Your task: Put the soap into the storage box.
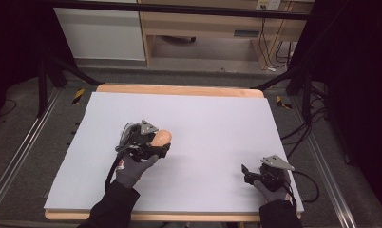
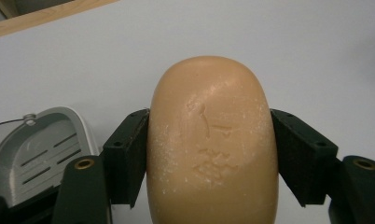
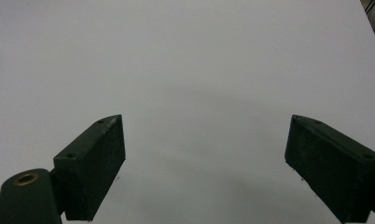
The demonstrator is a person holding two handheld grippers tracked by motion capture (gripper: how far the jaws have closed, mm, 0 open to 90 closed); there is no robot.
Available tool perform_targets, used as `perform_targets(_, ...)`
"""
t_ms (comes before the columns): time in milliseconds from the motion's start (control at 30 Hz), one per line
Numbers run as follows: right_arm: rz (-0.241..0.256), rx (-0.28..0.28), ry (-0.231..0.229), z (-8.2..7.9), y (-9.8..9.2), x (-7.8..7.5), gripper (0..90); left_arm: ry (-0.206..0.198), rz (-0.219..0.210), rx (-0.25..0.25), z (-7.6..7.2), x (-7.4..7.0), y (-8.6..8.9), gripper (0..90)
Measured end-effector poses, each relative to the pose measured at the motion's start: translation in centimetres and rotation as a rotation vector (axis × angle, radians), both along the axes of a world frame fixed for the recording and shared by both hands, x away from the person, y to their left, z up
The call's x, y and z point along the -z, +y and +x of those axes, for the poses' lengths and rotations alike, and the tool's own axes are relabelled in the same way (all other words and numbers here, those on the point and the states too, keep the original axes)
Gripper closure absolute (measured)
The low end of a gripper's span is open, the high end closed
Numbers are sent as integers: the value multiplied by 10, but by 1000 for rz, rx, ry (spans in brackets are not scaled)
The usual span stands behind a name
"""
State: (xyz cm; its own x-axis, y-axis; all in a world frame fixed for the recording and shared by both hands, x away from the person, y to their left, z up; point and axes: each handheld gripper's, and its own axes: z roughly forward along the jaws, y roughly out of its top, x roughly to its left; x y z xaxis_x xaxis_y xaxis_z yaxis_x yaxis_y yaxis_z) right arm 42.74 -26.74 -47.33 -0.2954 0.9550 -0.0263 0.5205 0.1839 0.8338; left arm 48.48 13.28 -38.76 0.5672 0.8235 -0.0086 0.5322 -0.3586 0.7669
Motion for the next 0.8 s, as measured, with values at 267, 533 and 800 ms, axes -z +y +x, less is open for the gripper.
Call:
perform_targets(267,-3,-1,0,0,0,0,123,-3,-9,-28,4,-2,13,320)
perform_targets(533,-3,-1,3,0,1,0,123,-7,-15,-71,10,-2,28,320)
perform_targets(800,-3,-2,3,0,0,0,123,-7,-5,-111,19,-2,41,320)
